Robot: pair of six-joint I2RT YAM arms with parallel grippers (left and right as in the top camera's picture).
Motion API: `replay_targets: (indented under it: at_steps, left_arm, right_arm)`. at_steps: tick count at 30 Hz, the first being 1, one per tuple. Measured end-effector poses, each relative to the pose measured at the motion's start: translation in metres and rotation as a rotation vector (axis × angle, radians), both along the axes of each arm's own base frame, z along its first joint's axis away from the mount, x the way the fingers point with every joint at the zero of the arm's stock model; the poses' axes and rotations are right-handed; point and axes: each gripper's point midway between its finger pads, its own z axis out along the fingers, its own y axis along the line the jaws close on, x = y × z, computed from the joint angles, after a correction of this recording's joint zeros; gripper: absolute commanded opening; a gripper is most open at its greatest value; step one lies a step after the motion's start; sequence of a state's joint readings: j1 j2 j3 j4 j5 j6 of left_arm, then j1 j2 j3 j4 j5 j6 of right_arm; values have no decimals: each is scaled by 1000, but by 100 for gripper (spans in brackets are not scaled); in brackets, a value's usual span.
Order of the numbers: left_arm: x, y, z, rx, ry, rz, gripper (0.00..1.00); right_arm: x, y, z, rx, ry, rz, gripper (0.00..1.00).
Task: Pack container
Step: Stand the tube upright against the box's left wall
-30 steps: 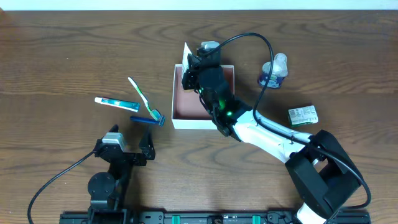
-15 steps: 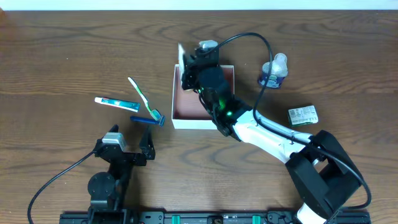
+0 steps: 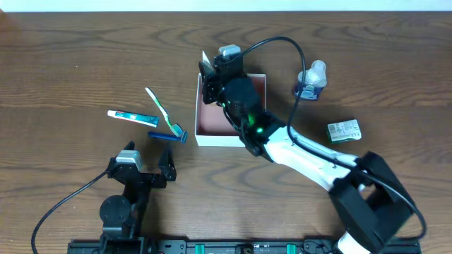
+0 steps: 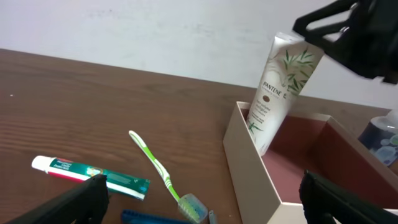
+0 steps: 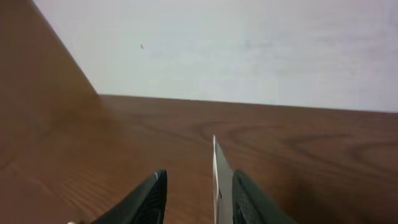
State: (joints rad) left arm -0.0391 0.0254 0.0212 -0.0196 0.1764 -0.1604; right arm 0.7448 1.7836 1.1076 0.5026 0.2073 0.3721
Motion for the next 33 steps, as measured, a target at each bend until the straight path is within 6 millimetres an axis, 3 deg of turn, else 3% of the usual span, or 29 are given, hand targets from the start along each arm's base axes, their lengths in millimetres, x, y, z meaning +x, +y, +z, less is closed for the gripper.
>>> replay_targets:
  at_steps: [7, 10, 16, 29, 33]
  left_arm:
    - [0, 0, 0, 0, 0, 0, 98]
    - [0, 0, 0, 0, 0, 0, 98]
    - [0, 0, 0, 0, 0, 0, 98]
    - [0, 0, 0, 0, 0, 0, 98]
    - [0, 0, 0, 0, 0, 0, 98]
  right_arm:
    - [-28, -25, 56, -25, -1, 17, 35]
    - [-37, -42, 63, -62, 36, 7, 33]
    - [-34, -64, 16, -182, 183, -33, 30]
    - [-7, -59, -70, -247, 312, -74, 25]
    - [-3, -61, -86, -251, 341, -88, 25]
